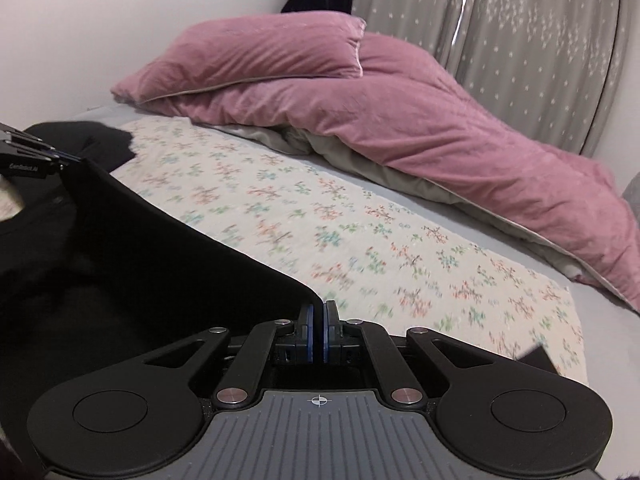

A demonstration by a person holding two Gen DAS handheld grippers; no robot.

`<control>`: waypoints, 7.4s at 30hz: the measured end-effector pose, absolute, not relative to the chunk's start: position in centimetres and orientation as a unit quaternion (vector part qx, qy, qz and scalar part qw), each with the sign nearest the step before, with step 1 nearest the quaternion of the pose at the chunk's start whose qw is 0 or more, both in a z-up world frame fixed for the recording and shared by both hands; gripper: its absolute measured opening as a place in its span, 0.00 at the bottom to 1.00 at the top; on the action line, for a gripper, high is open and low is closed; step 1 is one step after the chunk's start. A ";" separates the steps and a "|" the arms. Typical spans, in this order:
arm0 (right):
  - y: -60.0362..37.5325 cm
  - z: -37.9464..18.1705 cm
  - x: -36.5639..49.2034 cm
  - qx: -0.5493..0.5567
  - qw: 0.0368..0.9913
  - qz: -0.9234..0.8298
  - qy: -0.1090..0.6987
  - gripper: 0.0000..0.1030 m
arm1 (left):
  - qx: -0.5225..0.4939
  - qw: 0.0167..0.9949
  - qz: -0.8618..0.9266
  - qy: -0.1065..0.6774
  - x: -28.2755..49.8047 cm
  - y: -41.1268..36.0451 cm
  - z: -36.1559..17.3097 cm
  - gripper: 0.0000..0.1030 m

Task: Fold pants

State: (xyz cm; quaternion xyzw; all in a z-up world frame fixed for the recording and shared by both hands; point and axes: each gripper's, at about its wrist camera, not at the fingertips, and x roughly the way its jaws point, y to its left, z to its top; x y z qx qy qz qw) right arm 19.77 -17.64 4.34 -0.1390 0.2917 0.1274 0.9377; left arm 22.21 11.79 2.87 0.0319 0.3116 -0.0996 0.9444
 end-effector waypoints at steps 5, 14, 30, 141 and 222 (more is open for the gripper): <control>-16.8 2.3 14.5 -0.127 0.940 0.126 0.291 0.03 | -0.006 0.941 -0.073 0.330 17.8 12.7 0.9 0.04; -16.1 -4.4 9.6 -0.104 0.928 0.131 0.334 0.03 | -0.083 0.911 -0.033 0.402 13.9 13.8 -4.6 0.04; -16.8 -5.1 9.1 -0.064 0.920 0.142 0.360 0.15 | -0.221 0.911 0.071 0.340 11.9 19.1 -4.9 0.64; -45.4 -8.0 -6.1 0.390 0.835 -0.254 0.295 0.01 | 0.076 0.934 -0.216 0.275 8.9 6.0 -3.5 0.53; -12.0 -1.6 23.3 0.017 0.902 0.185 0.390 0.68 | 0.009 0.939 -0.128 0.320 21.5 13.7 -2.2 0.91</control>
